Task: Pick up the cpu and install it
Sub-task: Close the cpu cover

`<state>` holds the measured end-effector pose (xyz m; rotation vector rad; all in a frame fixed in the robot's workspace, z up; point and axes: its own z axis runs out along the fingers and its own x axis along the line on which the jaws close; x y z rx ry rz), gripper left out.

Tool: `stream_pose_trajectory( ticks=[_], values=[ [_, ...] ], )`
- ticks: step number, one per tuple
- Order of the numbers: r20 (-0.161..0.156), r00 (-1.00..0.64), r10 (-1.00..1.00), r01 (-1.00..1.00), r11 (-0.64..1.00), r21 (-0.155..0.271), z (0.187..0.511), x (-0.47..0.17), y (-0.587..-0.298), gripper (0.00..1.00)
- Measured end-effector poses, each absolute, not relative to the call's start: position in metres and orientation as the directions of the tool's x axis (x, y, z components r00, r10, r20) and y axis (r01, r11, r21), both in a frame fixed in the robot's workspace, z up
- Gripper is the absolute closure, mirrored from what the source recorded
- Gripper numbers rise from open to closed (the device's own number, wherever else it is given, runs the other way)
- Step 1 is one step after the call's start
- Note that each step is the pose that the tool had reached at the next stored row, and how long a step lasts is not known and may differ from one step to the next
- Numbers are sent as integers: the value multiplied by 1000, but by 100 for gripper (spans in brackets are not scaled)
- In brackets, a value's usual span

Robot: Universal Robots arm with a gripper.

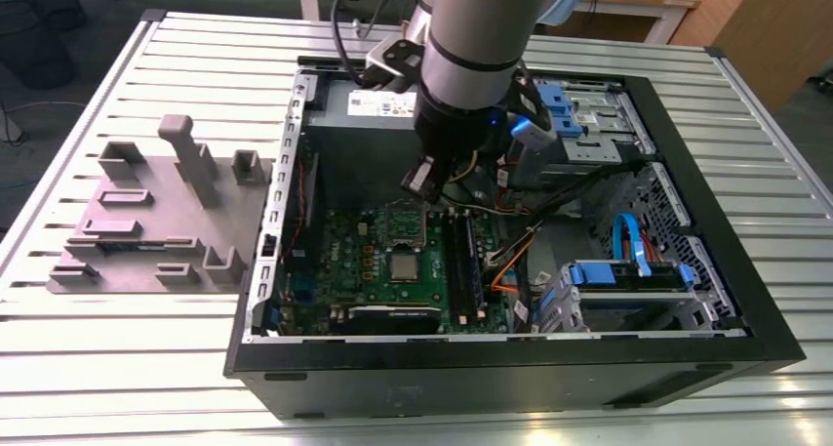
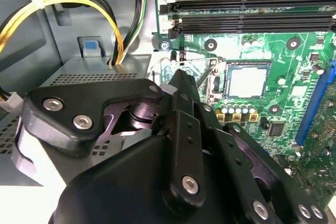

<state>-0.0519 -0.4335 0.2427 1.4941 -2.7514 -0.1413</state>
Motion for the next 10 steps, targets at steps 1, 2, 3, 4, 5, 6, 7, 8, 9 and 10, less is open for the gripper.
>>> stream_pose_trajectory(
  ticks=[1,2,3,4,5,6,7,8,9,10],
  values=[
    [-36,-545,-837,-837,541,83,243,-52,-434,90],
    [-36,-545,-838,-837,541,83,243,-53,-435,90],
    [-36,-544,-838,-837,540,83,243,-54,-435,90],
    [-36,-544,-838,-837,540,83,243,-54,-436,90],
    [-36,-544,-838,-838,540,83,243,-54,-437,90],
    [-36,-544,-838,-838,540,83,243,-54,-437,90],
    [-36,-544,-838,-838,540,83,243,-55,-437,90],
    [-36,-544,-838,-838,540,83,243,-55,-437,90],
    [-36,-544,-838,-838,540,83,243,-55,-437,90],
    [-36,-544,-838,-838,540,83,243,-55,-437,90]
  ],
)
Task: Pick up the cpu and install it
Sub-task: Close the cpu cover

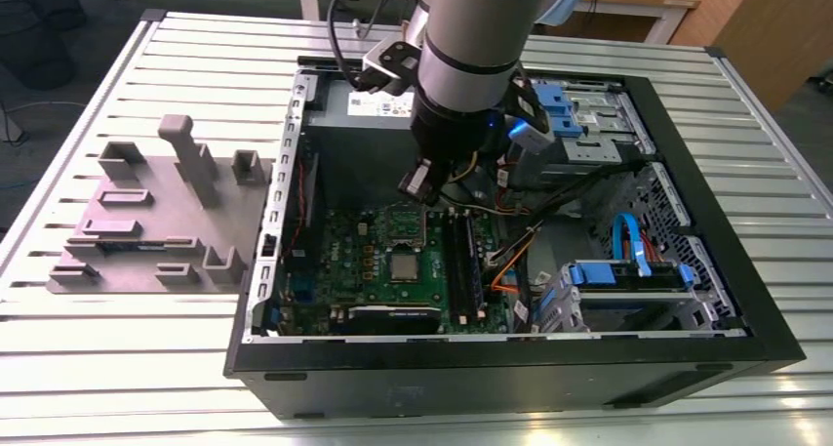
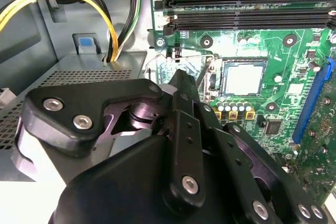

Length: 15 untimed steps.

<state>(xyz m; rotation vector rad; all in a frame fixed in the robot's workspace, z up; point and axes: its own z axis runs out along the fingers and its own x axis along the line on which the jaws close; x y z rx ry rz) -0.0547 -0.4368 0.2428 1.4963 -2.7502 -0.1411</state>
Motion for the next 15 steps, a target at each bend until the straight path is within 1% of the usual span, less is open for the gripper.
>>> stream_pose_trajectory(
  ticks=[15],
  values=[
    [-36,-544,-838,-838,540,83,243,-55,-445,90]
  ],
)
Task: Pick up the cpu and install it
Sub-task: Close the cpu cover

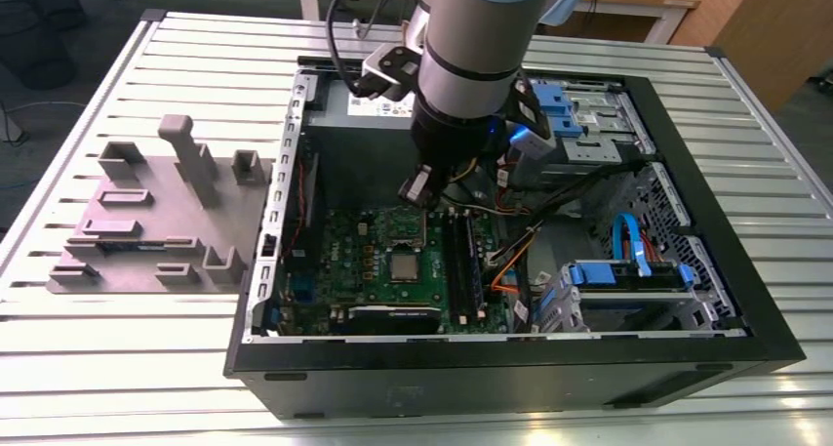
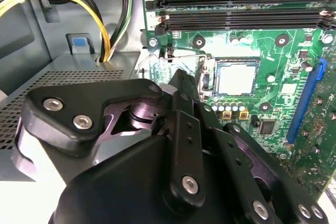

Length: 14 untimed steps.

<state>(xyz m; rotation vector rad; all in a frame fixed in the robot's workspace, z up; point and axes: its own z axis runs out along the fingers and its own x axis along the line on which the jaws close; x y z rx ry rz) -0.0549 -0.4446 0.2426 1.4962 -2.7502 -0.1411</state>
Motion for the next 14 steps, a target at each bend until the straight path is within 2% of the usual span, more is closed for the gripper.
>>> stream_pose_trajectory(
  ticks=[14],
  values=[
    [-36,-544,-838,-838,540,82,242,-55,-453,90]
  ],
)
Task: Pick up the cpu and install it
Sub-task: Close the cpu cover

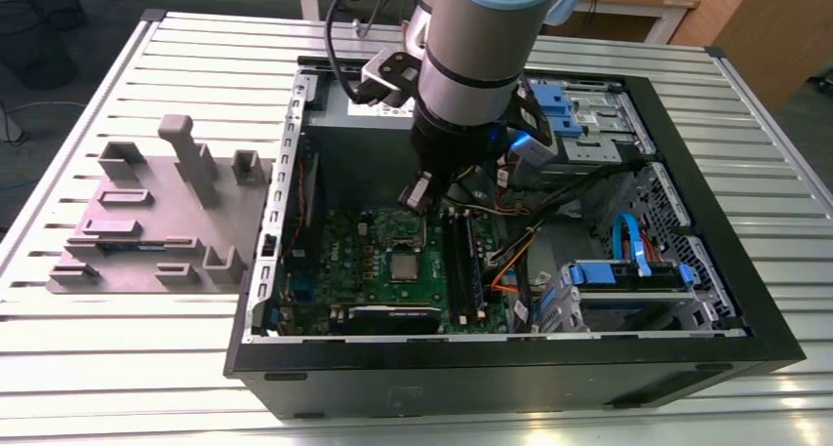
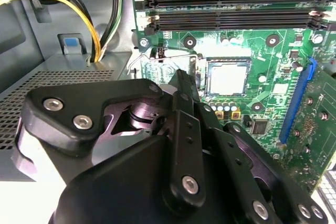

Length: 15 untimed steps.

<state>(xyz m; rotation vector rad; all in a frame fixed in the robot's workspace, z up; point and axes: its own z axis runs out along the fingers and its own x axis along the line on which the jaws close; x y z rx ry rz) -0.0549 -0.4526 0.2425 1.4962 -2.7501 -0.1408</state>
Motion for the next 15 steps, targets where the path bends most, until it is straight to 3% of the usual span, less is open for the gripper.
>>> stream_pose_trajectory(
  ticks=[15],
  values=[
    [-36,-544,-838,-838,540,82,242,-55,-463,90]
  ],
)
